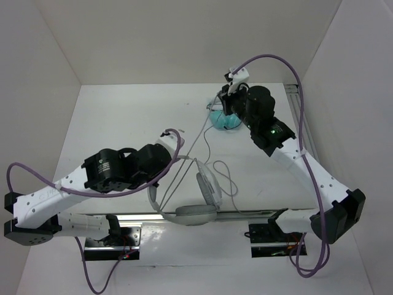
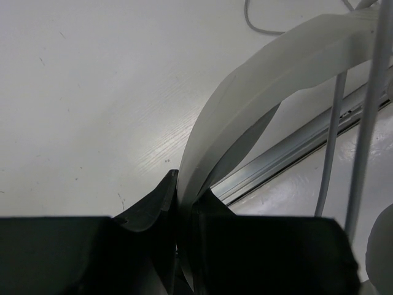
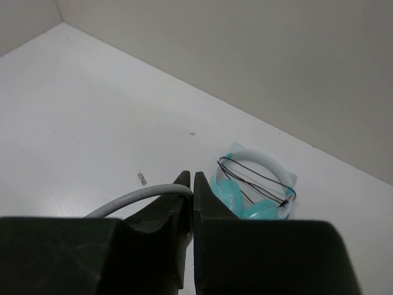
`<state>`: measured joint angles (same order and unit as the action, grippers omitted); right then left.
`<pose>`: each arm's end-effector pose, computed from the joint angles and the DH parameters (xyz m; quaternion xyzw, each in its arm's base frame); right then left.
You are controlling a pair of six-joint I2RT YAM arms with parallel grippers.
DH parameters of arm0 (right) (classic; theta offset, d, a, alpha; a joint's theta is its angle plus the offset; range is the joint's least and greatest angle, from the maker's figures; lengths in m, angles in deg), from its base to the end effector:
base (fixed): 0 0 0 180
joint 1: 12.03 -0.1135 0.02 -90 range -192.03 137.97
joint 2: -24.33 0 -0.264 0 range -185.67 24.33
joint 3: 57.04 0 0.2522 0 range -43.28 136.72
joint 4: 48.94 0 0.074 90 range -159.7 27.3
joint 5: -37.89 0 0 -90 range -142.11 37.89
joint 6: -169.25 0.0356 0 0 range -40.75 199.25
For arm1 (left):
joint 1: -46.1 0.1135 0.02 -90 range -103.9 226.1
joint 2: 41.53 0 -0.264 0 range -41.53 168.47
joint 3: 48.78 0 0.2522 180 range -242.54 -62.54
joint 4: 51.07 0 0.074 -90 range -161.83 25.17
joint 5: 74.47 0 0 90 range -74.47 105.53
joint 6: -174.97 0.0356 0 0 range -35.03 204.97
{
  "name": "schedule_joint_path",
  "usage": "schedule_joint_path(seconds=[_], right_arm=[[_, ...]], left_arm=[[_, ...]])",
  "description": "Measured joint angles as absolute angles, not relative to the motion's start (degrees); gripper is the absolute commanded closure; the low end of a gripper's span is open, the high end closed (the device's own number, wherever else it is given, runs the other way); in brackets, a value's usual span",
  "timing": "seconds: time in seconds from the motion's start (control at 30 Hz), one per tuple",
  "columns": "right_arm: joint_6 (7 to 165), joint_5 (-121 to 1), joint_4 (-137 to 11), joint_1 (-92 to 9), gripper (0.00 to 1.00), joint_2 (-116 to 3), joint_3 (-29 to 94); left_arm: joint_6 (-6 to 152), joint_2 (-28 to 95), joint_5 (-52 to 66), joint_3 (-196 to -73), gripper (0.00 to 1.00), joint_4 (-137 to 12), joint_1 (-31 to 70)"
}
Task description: Wrap the headphones
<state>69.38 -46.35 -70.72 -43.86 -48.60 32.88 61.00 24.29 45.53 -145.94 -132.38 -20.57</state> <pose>0.2506 0.1514 0.4304 -0.2299 0.6991 0.0925 0.6708 0.0934 -0.1717 0.4052 0.2479 0.8776 -0.0641 0.4054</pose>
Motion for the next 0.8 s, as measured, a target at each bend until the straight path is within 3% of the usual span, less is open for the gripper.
schedule_joint_path(seconds=[0.3,0.7,0.8], right_arm=[[77.1,-52.3,-56.7,-44.8,1.0,-50.9,17.0],[86.2,-60.4,-41.8,-41.8,1.0,-53.3,9.6],[88.3,-66.2,-35.4,-43.8,0.95,-53.9,4.2]], left_arm=[[60.7,24.1,45.6,-155.0,1.0,-136.0,-20.6],[57.2,26.9,49.9,-162.9,1.0,-140.6,-20.5],[54.5,27.2,51.9,-167.1,1.0,-140.7,-20.5]])
